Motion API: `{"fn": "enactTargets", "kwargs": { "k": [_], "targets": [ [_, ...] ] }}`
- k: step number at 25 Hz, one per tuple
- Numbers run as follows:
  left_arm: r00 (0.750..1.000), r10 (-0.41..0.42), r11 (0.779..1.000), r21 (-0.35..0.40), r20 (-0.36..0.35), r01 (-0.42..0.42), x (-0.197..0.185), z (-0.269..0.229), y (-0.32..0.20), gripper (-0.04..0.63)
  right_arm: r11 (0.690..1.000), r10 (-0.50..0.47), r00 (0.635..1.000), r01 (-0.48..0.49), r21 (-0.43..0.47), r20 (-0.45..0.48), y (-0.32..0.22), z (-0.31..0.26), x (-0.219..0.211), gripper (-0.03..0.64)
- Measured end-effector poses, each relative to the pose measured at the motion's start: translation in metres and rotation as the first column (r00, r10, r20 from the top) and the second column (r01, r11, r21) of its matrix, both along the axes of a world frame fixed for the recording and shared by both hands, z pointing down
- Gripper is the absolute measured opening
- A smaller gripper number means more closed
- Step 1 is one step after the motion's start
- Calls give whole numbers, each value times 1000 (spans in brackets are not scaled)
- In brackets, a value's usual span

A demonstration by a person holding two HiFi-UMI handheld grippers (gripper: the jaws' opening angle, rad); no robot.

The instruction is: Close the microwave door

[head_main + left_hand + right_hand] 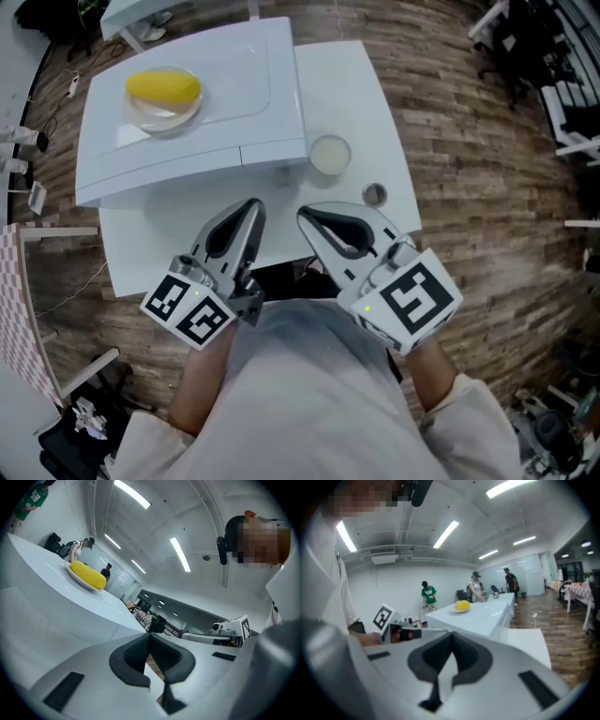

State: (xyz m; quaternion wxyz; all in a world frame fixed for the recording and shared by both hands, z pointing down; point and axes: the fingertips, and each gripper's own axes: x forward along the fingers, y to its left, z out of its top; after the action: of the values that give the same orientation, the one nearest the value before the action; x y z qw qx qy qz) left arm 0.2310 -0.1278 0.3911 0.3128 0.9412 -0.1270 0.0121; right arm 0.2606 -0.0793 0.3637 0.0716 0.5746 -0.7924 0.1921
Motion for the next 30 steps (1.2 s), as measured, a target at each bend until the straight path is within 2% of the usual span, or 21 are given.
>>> {"fn": "enactTargets", "kwargs": {
  "k": [10,23,30],
  "targets": [
    [1000,-18,1000,-1,-7,18,-16,-10,-7,18,1000,13,1000,-13,-4,-22,-6,-7,-7,23],
    [999,-38,999,3,-19,38,-19,-16,-14,18,1000,16,1000,-16,6,-9,-11,-11,-8,23],
    [999,-52,998,41,-11,52,-20,-19,-15,18,1000,8,1000,-8,8,-14,-11,-9,-9,23]
  ]
}}
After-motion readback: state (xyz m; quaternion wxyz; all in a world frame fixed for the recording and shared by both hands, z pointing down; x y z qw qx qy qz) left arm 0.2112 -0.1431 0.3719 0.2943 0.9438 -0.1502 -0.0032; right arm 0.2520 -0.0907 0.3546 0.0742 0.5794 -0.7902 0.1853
